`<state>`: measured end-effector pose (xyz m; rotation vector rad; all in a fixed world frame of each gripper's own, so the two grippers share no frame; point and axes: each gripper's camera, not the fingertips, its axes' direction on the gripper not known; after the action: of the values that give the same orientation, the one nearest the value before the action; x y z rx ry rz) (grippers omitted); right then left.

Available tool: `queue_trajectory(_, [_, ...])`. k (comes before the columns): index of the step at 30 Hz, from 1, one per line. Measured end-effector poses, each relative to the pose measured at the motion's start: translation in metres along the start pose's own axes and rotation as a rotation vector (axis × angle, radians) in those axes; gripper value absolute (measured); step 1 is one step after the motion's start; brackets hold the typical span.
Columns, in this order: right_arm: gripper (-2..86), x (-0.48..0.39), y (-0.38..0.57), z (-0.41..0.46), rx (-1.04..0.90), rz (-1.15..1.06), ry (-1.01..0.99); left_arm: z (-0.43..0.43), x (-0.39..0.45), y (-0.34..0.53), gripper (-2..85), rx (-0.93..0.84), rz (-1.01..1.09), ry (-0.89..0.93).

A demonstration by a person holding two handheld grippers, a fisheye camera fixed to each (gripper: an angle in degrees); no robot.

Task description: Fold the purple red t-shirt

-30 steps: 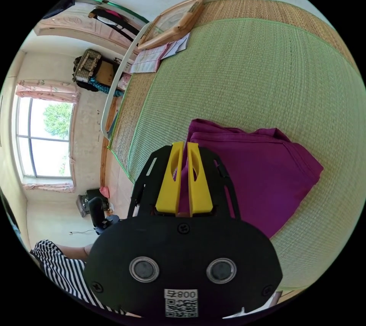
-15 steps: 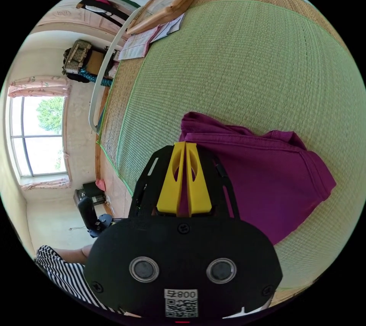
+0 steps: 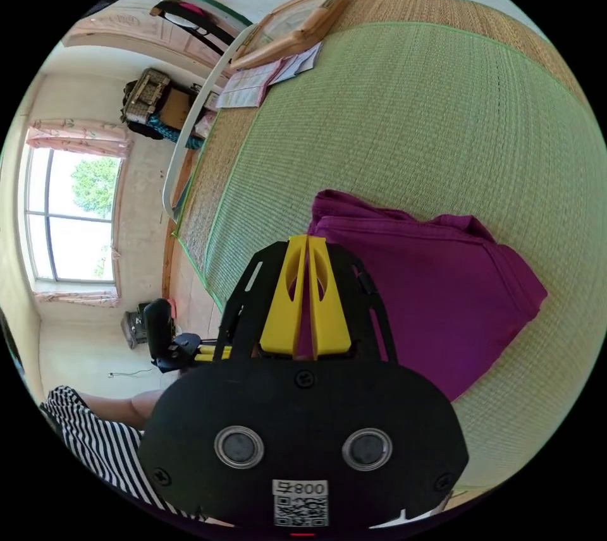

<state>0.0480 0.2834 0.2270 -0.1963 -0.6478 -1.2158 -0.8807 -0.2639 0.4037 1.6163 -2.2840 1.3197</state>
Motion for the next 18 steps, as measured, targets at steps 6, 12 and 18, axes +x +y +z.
queue_trajectory(6, [0.0,-0.001,0.041,0.004,-0.046,-0.079,-0.055,0.003,0.003,-0.001,0.2,0.004,0.005,0.002])
queue_trajectory(12, [0.0,0.012,0.038,0.041,-0.110,-0.040,-0.042,0.005,0.006,-0.002,0.2,0.005,0.003,0.005])
queue_trajectory(18, [0.0,0.018,0.043,0.031,-0.075,-0.052,-0.055,-0.001,0.019,-0.002,0.1,0.018,0.033,0.013])
